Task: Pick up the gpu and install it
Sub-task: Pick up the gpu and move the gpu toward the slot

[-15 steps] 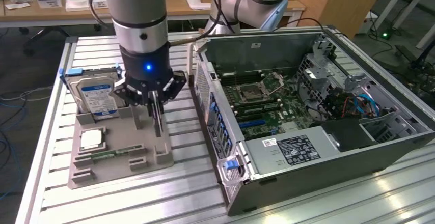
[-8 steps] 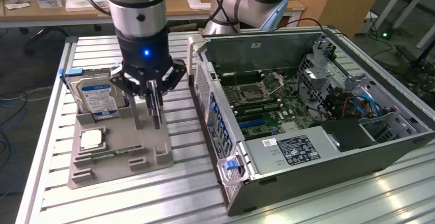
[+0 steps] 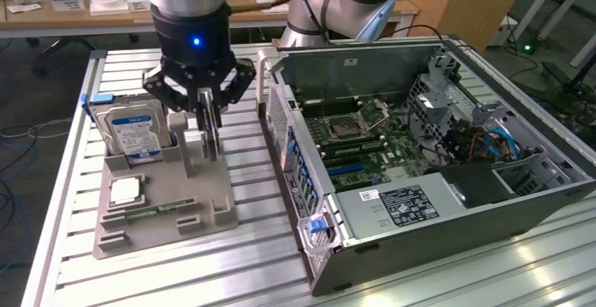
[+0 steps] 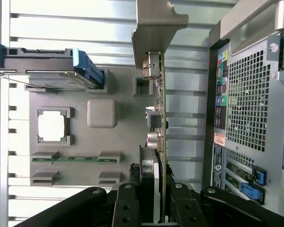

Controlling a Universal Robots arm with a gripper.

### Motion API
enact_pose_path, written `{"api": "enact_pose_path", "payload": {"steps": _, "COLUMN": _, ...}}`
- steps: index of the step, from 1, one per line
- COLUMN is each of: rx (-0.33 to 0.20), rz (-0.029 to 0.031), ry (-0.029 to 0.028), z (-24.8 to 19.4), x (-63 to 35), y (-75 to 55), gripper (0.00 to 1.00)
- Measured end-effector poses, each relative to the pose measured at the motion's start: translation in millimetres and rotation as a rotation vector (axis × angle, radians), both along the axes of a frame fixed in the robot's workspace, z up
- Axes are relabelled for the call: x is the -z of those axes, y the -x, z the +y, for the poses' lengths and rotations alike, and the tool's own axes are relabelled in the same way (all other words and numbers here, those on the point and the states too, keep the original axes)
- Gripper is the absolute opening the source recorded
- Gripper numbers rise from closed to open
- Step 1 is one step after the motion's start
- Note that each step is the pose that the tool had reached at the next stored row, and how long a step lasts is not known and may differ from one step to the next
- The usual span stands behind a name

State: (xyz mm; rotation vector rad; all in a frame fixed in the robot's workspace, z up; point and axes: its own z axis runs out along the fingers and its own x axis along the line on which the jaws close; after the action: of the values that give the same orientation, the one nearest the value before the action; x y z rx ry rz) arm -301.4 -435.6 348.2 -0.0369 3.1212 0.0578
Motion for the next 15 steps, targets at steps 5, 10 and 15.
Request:
{"api": "enact_pose_path", "payload": {"steps": 5, "rx": 0.0, "rz": 0.0, "ry": 0.0, "z": 0.0, "x": -22.5, "y": 0.0, "gripper": 0.29}}
{"api": "enact_pose_path", "payload": {"steps": 10, "rx": 0.0, "rz": -0.0001, "ry": 0.0, "z": 0.0, "x": -45.4, "y": 0.0, "gripper": 0.29}}
{"api": "enact_pose_path", "payload": {"steps": 15, "rx": 0.003, "rz": 0.0, "ry": 0.0, "z": 0.0, "x": -68.0, "y": 0.0, "gripper": 0.29}}
